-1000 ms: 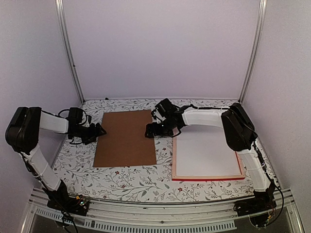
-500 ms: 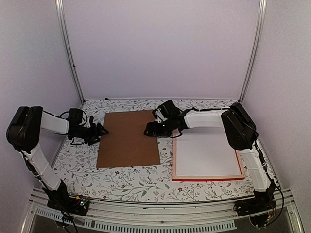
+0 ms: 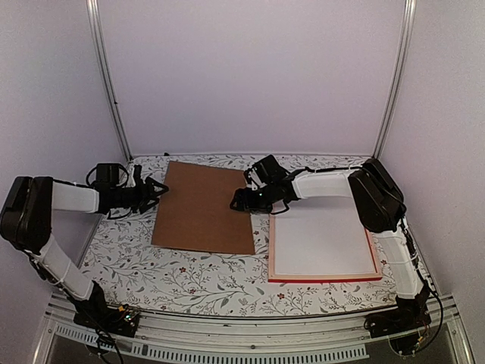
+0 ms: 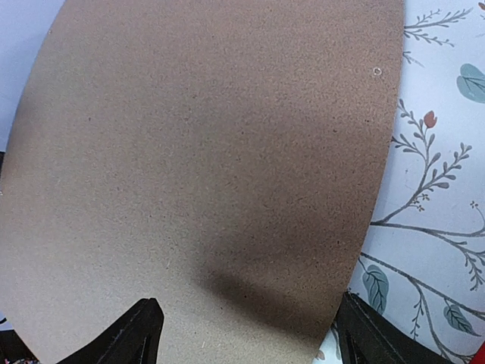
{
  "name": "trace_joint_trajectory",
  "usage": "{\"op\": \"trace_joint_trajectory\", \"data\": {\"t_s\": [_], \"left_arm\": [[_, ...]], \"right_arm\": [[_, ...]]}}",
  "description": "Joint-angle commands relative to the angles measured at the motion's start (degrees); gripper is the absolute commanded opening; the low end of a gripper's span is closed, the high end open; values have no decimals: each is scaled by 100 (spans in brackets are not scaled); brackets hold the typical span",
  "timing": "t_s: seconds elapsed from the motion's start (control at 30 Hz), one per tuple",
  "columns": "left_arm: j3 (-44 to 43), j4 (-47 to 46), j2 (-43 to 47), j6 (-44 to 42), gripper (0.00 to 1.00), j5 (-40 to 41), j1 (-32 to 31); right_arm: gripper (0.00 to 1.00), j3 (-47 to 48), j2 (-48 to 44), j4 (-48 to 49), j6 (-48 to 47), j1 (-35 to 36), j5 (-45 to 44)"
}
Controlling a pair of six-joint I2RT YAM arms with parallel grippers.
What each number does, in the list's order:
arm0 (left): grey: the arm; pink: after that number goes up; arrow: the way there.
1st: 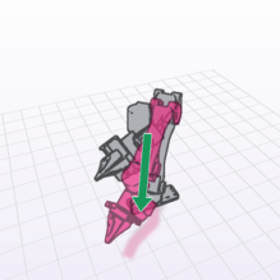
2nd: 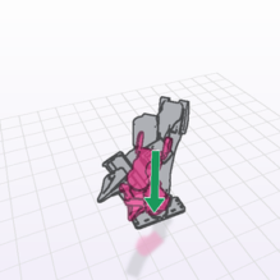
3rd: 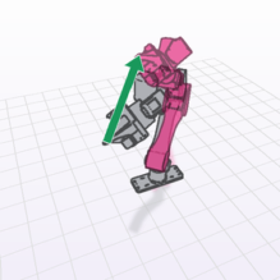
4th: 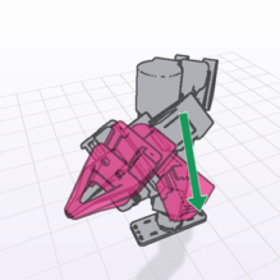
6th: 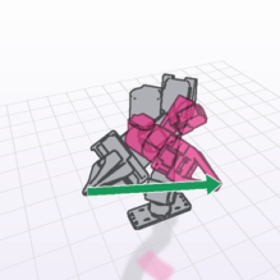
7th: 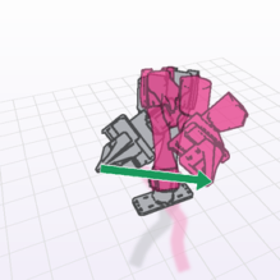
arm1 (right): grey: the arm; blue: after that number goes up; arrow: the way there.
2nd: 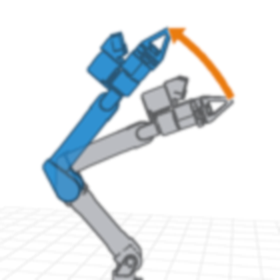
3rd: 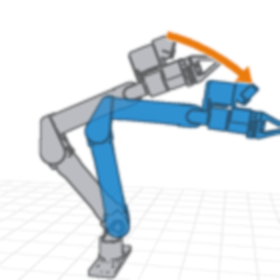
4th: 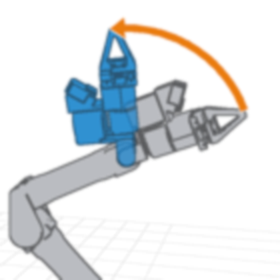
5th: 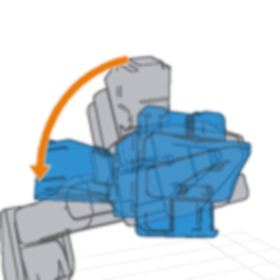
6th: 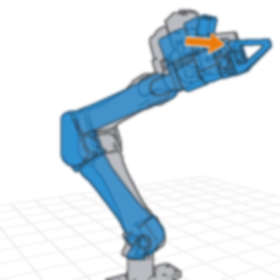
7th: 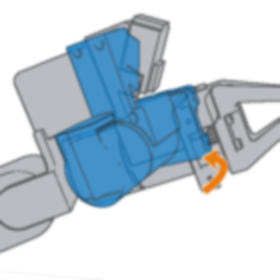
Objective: Put the photo into the frame
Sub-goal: Pick up the backboard from the center of the board.
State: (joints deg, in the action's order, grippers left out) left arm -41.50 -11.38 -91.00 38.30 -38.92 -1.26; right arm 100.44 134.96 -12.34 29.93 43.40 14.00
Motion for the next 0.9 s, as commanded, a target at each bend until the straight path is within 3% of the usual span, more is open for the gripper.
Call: {"op": "trace_joint_trajectory", "data": {"t_s": [0.0,0.17,0.37,0.7,0.87], "left_arm": [[-25,-619,307,277,74,-1055,-173],[-92,-523,507,317,69,-1147,-184],[-354,330,841,2,63,-719,-285],[-455,450,1273,17,68,-419,-501],[-559,732,1518,91,70,198,-649]], "right_arm": [[82,-235,119,-238,83,191,490],[82,-302,60,-149,7,192,558],[82,-429,0,162,-88,195,825],[82,-941,-172,828,-110,190,1322],[82,-1350,-318,1364,-21,195,1600]]}}
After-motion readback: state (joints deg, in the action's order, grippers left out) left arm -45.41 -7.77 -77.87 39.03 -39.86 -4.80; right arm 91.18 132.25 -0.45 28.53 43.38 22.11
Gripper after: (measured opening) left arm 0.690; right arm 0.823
